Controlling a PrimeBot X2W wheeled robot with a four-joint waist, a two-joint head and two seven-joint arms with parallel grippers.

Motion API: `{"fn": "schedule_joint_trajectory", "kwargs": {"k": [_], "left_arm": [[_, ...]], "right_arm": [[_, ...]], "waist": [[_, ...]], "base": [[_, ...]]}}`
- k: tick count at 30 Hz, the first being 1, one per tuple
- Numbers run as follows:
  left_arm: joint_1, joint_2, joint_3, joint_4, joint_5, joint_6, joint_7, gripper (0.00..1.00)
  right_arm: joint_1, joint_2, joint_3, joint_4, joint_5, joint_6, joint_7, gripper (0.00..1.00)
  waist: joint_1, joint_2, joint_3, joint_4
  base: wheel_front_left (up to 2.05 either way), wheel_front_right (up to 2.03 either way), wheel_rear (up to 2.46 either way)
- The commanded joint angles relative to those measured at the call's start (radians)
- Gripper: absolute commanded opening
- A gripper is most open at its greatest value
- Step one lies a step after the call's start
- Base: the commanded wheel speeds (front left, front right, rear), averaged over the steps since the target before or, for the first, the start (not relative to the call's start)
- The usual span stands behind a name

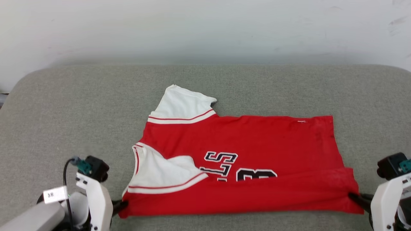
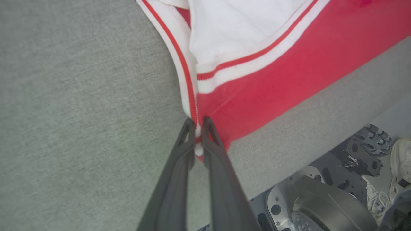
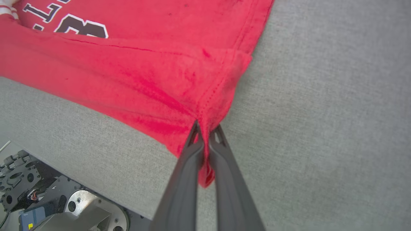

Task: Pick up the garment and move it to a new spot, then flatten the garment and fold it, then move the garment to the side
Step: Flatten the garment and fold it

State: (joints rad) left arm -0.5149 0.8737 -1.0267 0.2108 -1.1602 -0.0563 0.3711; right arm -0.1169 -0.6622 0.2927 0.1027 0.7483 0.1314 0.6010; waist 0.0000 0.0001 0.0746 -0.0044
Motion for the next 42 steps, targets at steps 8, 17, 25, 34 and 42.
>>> {"fn": "schedule_joint_trajectory", "kwargs": {"k": [8,17,25,34,42], "left_arm": [[0.084,-0.007,-0.019,-0.001,-0.029,0.036,-0.019,0.0],[0.074,-0.037,-0.011,0.082,-0.005,0.032,-0.073,1.0],[0.02,0.002,0.076,0.059,0.03,0.067,-0.224,1.0],[-0.165,-0.035,0.156,0.087,0.128,0.1,-0.352,1.0],[-0.383,-0.091,0.144,0.183,0.125,0.016,-0.179,1.0]], "right_arm": [[0.083,0.039,-0.046,0.005,-0.044,-0.002,0.058,0.0],[0.06,0.105,-0.046,0.081,-0.09,-0.002,-0.02,1.0],[0.041,0.171,-0.169,0.013,-0.22,-0.001,-0.284,1.0],[0.008,0.343,-0.304,-0.114,-0.419,-0.001,-0.532,1.0],[-0.003,0.473,-0.305,-0.23,-0.53,-0.001,-0.647,1.0]], "waist": [[0.0,-0.0001,0.031,0.004],[0.0,-0.0001,0.023,0.009],[0.0,-0.0001,-0.027,-0.012],[0.0,-0.0001,0.025,-0.067],[0.0,-0.0001,0.151,-0.13]], "base": [[0.0,0.0,0.0],[0.0,0.0,0.0],[0.0,0.0,0.0],[0.0,0.0,0.0],[0.0,0.0,0.0]]}}
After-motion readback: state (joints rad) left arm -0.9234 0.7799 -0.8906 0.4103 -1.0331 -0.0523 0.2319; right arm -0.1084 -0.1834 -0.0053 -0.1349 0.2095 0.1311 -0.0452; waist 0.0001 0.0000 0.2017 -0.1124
